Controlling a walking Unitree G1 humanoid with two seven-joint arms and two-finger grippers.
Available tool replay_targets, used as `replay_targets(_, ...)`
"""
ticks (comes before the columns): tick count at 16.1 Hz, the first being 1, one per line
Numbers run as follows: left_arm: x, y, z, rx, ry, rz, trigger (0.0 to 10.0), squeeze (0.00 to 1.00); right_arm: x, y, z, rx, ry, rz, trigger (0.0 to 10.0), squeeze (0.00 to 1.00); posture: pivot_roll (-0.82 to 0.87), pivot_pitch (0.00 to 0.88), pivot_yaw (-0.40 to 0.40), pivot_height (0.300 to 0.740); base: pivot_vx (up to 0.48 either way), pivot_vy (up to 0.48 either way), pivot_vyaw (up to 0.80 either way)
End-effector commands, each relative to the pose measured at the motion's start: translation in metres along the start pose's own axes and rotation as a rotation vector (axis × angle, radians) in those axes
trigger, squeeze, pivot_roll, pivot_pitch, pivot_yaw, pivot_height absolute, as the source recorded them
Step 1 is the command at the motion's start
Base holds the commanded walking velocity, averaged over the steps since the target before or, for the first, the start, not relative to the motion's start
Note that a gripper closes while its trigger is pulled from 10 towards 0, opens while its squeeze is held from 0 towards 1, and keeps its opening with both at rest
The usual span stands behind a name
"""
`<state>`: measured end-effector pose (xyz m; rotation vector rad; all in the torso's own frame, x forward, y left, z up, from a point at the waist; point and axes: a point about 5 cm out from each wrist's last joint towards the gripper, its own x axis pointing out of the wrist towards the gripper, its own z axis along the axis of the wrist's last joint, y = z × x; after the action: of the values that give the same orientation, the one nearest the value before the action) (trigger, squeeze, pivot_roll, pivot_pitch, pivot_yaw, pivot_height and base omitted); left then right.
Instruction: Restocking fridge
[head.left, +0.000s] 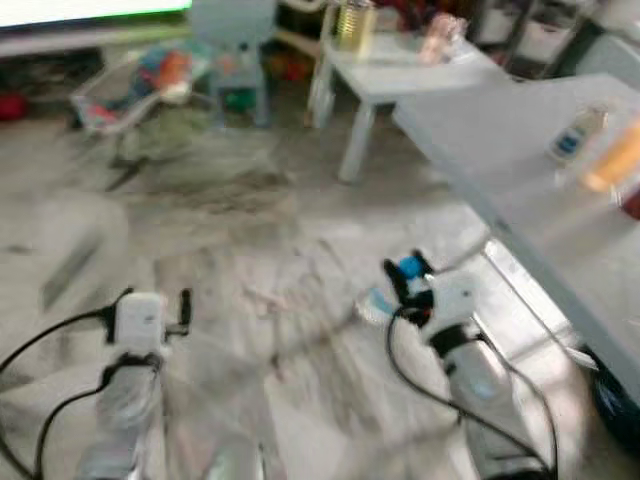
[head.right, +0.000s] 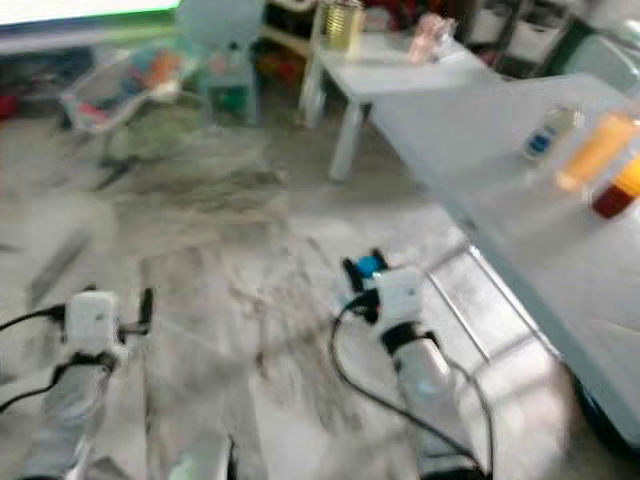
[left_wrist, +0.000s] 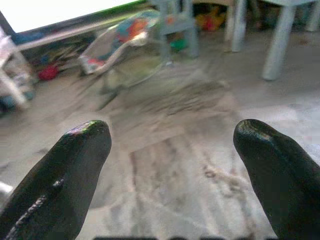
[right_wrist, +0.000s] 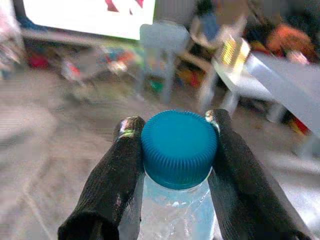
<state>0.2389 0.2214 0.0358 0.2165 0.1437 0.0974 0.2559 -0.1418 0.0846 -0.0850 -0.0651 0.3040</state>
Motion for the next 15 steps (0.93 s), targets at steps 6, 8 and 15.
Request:
replay_targets(6,0.014,-0.004,0.007,0.002,-0.004,0.027,10.0,0.0,0.004,-0.026,-0.004,-0.036,0.044,-0.11,10.0,0.0,0.1,0.001,-0.046,0.74,0.0,0.0,0.39)
replay_targets(8,0.017,-0.002,0.007,0.013,-0.003,0.033,10.0,0.0,0.01,-0.028,-0.006,0.001,0.066,-0.127,10.0,0.0,0.1,0.002,-0.049,0.74,0.0,0.0,0.0)
replay_targets(15,0.021,0.008,0.007,0.076,-0.01,0.12,10.0,0.0,0.004,-0.036,-0.018,-0.084,0.183,-0.239,10.0,0.0,0.08,0.019,-0.045,0.74,0.0,0.0,0.0)
